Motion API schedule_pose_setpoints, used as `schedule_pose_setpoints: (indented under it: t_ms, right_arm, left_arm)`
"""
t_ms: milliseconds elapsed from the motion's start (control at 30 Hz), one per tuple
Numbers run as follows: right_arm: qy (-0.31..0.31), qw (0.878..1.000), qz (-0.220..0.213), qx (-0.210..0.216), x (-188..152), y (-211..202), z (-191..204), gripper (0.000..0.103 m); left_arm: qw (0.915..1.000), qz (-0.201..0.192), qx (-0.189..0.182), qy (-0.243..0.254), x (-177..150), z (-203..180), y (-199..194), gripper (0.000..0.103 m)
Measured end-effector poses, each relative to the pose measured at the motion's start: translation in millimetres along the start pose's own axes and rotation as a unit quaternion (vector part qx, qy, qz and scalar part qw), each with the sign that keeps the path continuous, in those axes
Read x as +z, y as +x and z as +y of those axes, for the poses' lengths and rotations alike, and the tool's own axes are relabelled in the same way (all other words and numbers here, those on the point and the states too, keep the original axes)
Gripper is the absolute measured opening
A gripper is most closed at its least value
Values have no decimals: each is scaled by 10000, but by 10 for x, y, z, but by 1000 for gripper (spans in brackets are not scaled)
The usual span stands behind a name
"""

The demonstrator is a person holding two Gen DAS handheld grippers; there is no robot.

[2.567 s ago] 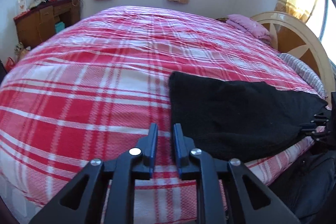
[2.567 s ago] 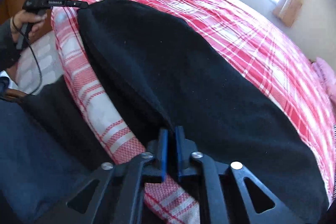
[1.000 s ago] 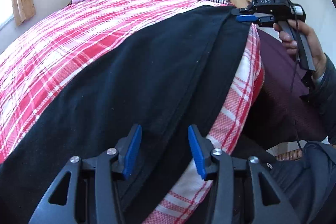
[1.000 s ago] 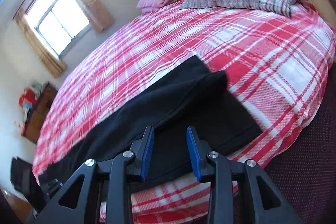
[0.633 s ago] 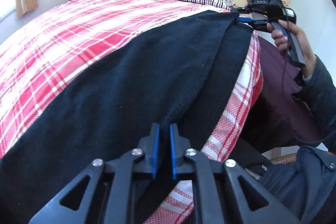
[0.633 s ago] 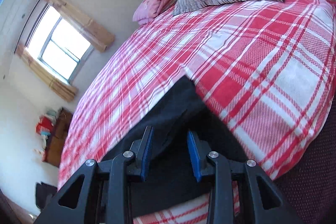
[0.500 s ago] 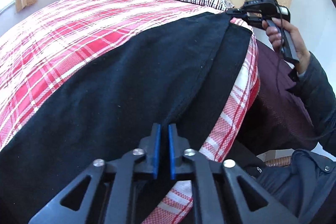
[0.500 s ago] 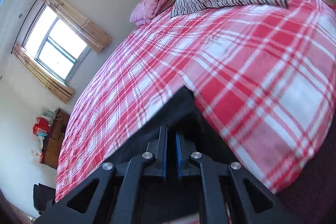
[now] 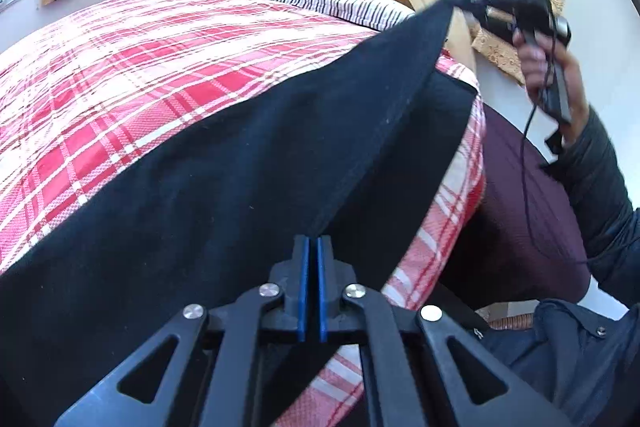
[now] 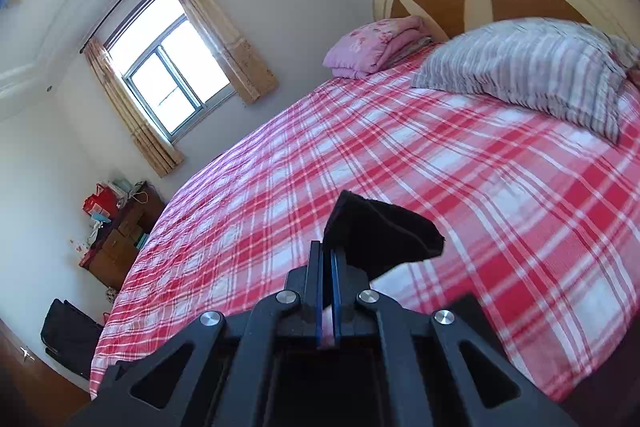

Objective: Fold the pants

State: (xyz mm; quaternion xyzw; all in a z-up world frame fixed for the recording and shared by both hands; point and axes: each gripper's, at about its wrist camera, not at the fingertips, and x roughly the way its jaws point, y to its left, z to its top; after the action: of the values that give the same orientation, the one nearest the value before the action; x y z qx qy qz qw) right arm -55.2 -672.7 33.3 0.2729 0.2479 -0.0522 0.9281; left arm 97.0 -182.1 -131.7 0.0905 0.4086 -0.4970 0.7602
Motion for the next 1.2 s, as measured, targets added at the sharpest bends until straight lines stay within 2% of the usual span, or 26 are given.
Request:
schedule_pose_setpoints:
  t_ms: [133, 267, 433, 567, 667, 733, 800, 833, 867, 900, 933, 1067, 1100, 1133, 1200]
  right_arm:
    - [487, 9985, 206, -148, -364, -115, -536, 3]
    - [924, 9954, 249, 0, -607, -156, -840, 3]
    - [722, 9969, 271, 147, -629, -171, -729, 3]
    - [691, 9968, 355, -190, -690, -195, -735, 3]
    - [790, 9947, 573, -328, -730, -105, -840, 3]
    - [868, 9936, 654, -319, -734, -98, -823, 4]
    - [689, 9945, 638, -468, -734, -138, -709, 12]
    - [574, 9952, 621, -494, -738, -167, -640, 30]
    - [517, 9959, 602, -435, -746, -198, -580, 54]
    - [536, 9964, 551, -357, -757, -231, -540, 62]
    - [545, 9969, 492, -276, -765, -257, -513, 64]
    - [435, 9974, 562, -141, -811, -229, -413, 64]
    - [436, 9972, 598, -143, -822, -200, -407, 64]
    - [454, 9969, 623, -138, -831, -180, -408, 64]
    - [497, 9964, 675, -93, -862, -140, -418, 64]
  left_arm:
    - [9999, 96, -68, 66, -37, -52, 30, 4]
    - [9998, 117, -63, 136, -50, -108, 29, 4]
    - [9996, 109, -191, 185, -56, -131, -60, 4]
    - [9992, 140, -299, 208, -92, -140, -79, 4]
    - [9995, 105, -234, 186, -120, -116, -79, 4]
    - [9997, -35, -35, 237, -126, -112, -116, 4]
    - [9996, -109, 95, 230, -121, -97, -135, 5]
    - [9992, -178, 237, 273, -121, -102, -140, 7]
    - [9986, -194, 319, 379, -123, -128, -132, 8]
    - [9982, -165, 342, 460, -126, -151, -114, 12]
    - [9978, -132, 382, 528, -132, -176, -91, 14]
    - [9957, 53, 465, 804, -140, -277, 42, 16]
    - [9944, 115, 544, 900, -129, -303, 93, 24]
    - [9917, 159, 722, 1054, -122, -342, 143, 42]
    - [9849, 91, 1113, 1326, -99, -405, 196, 58]
